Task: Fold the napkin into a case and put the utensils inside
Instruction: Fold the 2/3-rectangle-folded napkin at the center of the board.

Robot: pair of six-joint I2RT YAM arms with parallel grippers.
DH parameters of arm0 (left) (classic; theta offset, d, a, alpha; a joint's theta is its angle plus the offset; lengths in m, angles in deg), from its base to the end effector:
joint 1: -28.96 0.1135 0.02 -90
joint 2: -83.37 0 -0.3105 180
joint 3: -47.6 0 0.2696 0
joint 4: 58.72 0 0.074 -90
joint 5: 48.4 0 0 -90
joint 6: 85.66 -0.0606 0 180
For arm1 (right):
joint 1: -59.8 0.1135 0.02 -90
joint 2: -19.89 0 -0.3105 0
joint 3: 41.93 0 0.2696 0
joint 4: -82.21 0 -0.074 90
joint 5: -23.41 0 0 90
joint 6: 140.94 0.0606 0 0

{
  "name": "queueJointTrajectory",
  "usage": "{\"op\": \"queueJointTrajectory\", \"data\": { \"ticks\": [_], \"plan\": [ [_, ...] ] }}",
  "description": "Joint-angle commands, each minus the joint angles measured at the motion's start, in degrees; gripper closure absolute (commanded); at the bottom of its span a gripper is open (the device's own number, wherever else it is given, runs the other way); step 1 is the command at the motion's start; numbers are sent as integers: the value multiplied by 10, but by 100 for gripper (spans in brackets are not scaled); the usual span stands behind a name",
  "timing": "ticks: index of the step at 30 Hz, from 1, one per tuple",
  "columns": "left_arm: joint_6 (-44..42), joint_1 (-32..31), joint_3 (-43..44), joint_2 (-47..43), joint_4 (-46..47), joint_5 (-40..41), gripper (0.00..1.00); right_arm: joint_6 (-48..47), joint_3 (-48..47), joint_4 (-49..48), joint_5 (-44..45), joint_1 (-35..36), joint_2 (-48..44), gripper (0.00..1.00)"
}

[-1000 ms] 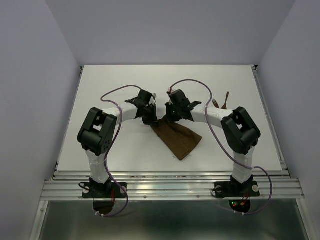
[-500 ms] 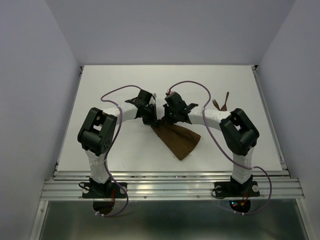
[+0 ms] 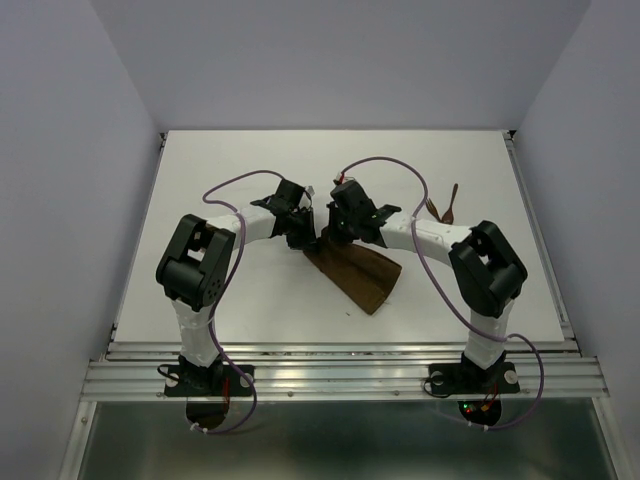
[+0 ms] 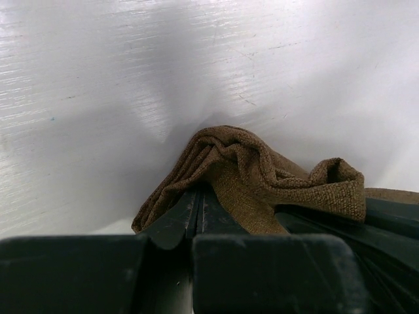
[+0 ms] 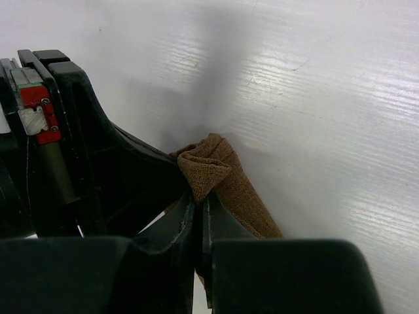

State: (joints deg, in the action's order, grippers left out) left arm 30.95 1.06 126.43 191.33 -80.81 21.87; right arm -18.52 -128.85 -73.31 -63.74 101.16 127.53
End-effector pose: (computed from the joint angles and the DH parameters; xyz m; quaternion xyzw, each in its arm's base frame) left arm 0.3734 -0.2208 0.1755 0.0673 0.9286 -0.2935 0.2168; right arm 0.3480 0.3024 0.2186 -0.0626 0.9222 0.2103 0.3185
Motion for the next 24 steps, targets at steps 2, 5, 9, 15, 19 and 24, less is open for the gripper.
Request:
{"op": "queueJointTrajectory", "data": {
  "ticks": [2, 5, 9, 15, 19, 24],
  "plan": [
    [-6, -7, -17, 24, -14, 5, 100, 11, 5, -27, -7, 9, -24, 99],
    [-5, -7, -15, 26, -14, 3, 100, 12, 5, -28, -10, 15, -17, 99],
    [-5, -7, -14, 27, -14, 1, 100, 17, 4, -30, -12, 27, -5, 99],
    [-4, -8, -17, 23, -13, 0, 100, 24, 3, -33, 3, 38, 15, 99],
    [0, -8, -23, 14, -13, -1, 100, 37, 14, -40, 30, 38, 33, 99],
    [7, -8, -30, -14, -17, -15, 100, 45, 29, -48, 55, 38, 55, 98]
  ]
}}
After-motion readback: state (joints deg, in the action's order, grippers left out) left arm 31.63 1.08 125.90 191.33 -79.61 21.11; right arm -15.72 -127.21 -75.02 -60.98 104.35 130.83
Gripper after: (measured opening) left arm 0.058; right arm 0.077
